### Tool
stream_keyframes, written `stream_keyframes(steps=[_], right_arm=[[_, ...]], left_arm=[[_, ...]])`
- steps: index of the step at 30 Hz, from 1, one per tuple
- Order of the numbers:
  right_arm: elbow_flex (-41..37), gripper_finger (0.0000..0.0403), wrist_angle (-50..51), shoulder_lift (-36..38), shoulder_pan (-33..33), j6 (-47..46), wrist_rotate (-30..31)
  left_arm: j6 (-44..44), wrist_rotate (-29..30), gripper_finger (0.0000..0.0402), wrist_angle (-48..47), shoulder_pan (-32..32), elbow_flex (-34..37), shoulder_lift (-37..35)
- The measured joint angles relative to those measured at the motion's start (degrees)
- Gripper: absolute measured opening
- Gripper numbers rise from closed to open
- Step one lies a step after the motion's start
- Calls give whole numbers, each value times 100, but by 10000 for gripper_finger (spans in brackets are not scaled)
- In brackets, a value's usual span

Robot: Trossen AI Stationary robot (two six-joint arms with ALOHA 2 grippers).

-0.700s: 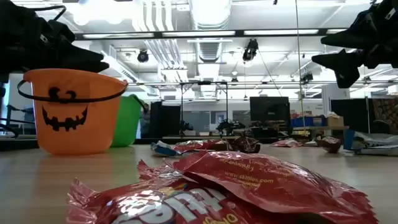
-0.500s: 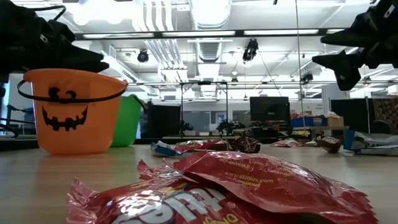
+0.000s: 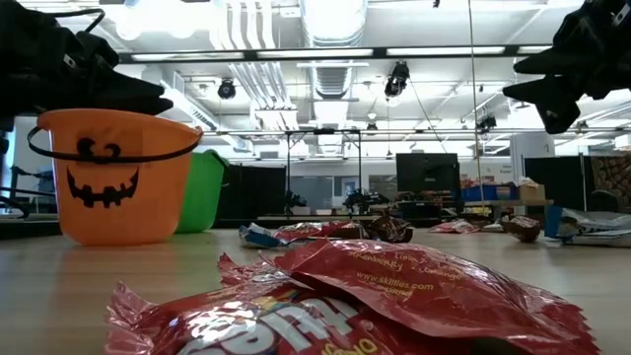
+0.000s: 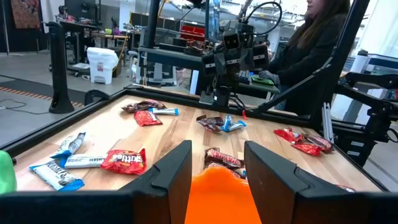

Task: Organize candy in baskets
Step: Put the brown chocolate into the green bucket

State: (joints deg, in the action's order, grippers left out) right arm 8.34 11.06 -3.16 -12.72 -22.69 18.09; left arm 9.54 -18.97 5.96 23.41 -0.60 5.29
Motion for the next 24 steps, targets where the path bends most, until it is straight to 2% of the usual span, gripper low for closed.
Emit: stream_keyframes(steps=[8, 17, 24], right_arm=[[15, 175, 23, 0, -1, -213, 16], [17, 174, 342, -2, 0, -1373, 453], [17, 173, 397, 0, 1, -1441, 732]], left_arm=[[0, -1, 130, 0, 1, 0, -1], [-3, 48, 130, 181, 1, 0, -1], [-65, 53, 130, 210, 0, 0, -1]])
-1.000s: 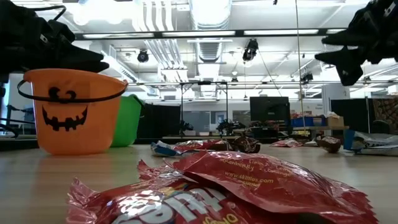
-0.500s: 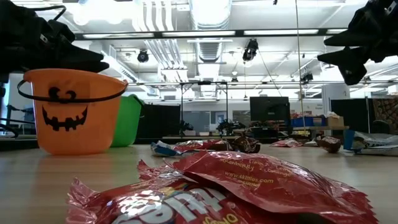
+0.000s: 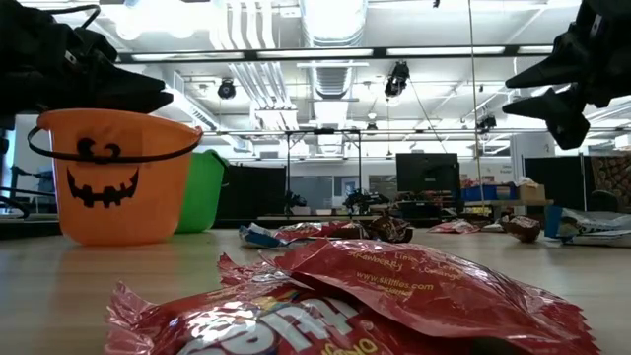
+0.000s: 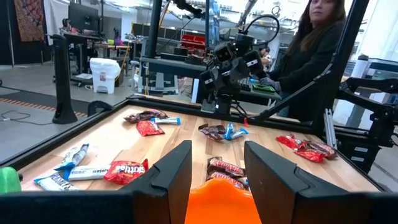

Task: Organize candy in baskets
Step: Put the brown chocolate into the green bucket

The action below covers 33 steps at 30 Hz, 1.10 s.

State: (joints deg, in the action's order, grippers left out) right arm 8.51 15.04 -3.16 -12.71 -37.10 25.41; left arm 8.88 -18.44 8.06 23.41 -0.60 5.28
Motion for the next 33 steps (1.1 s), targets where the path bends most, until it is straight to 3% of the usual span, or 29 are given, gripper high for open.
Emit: stream_keyframes(steps=[26, 33], right_arm=[[7, 173, -29, 0, -2, -282, 177], [7, 174, -27, 0, 0, -280, 177]], left_arm=[[331, 7, 130, 317, -2, -1, 27], [1223, 647, 130, 520, -1, 0, 29]])
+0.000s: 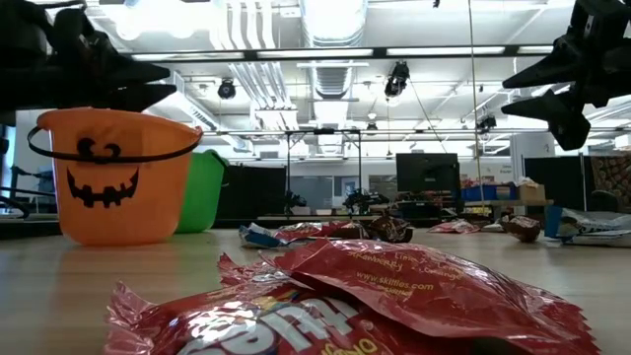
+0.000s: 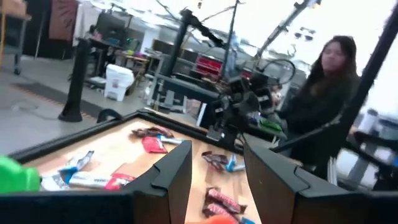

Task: Organize candy in baskets
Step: Put the brown chocolate into the green bucket

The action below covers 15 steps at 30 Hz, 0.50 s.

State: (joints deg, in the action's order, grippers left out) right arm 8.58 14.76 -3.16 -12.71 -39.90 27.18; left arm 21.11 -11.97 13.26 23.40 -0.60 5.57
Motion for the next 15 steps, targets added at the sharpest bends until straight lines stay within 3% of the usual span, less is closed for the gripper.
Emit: stream_keyframes(steps=[7, 15], right_arm=[[0, 173, 0, 0, 0, 0, -2], [0, 173, 1, 0, -1, 0, -7]], left_arm=[[619, 200, 130, -68, 0, 0, 166], [451, 204, 130, 607, 1, -2, 289]])
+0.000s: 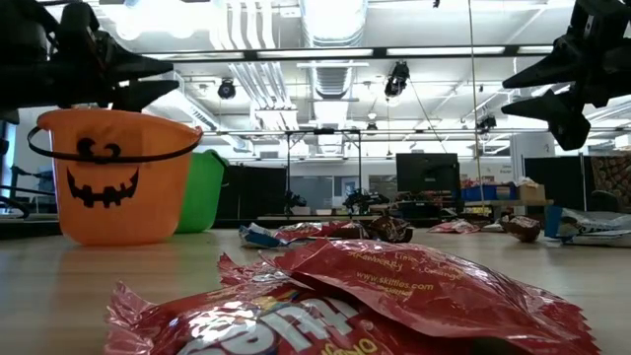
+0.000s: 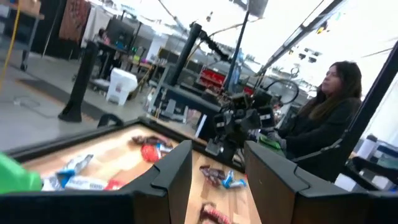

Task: Organize candy in baskets
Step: Put the brown chocolate into the green bucket

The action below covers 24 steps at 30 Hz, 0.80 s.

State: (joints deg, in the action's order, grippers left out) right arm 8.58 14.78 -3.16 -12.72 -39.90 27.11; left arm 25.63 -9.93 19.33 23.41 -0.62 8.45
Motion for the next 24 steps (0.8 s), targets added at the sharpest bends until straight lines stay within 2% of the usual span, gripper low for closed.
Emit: stream_keyframes(steps=[4, 10, 14, 20, 24], right_arm=[[0, 173, 1, 0, -1, 2, 1], [0, 172, 2, 0, 0, 2, 1], [0, 172, 6, 0, 0, 2, 1], [0, 172, 12, 0, 0, 2, 1], [0, 172, 10, 0, 1, 2, 1]], left_arm=[[192, 0, 130, 75, -1, 1, 99], [-466, 6, 130, 146, -2, 0, 220], [-845, 327, 130, 168, 1, 1, 277], [-820, 337, 130, 213, -1, 1, 414], [-820, 343, 130, 582, -1, 2, 597]])
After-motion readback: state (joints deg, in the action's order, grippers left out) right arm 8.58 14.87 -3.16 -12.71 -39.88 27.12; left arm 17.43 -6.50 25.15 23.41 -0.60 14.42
